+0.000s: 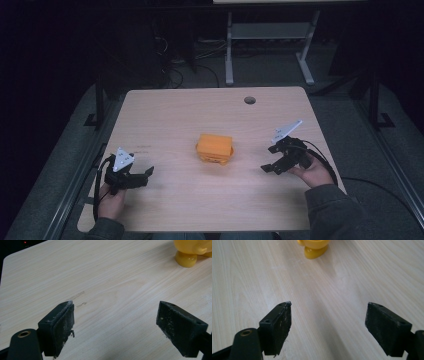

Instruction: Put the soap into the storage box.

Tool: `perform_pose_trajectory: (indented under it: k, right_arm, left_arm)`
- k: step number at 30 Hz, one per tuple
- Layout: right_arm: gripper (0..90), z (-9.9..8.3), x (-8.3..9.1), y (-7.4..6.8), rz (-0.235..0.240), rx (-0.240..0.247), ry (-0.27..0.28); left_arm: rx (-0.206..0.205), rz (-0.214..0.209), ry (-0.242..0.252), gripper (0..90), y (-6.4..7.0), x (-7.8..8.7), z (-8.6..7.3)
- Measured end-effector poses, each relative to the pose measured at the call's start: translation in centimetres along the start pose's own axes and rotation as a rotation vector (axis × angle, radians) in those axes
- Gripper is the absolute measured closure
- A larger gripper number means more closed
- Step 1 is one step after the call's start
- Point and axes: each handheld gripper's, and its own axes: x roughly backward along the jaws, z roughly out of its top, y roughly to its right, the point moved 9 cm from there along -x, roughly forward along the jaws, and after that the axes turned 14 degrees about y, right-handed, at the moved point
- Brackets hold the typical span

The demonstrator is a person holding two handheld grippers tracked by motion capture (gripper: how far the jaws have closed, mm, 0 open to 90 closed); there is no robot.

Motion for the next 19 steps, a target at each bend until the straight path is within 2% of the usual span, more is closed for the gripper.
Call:
perform_pose_trajectory:
  k: [9, 13, 17, 19]
  right_arm:
    - [19.6, -3.1, 1.2, -0.7, -0.026, -0.044, 0.032]
    - [18.4, -4.5, 2.0, -1.3, -0.062, -0.046, 0.049]
    - [17.9, -5.7, 2.9, -2.2, -0.087, -0.053, 0.102]
    - [17.9, -6.3, 3.5, -2.7, -0.103, -0.053, 0.095]
  left_arm:
    - [0.002, -0.005, 0.002, 14.1, 0.2, -0.1, -0.1]
    - [-0.003, -0.007, -0.004, 14.1, 0.3, -0.2, -0.1]
    - [-0.009, -0.01, -0.013, 14.1, 0.3, -0.2, -0.2]
    - [-0.011, -0.009, -0.011, 14.1, 0.3, -0.3, -0.2]
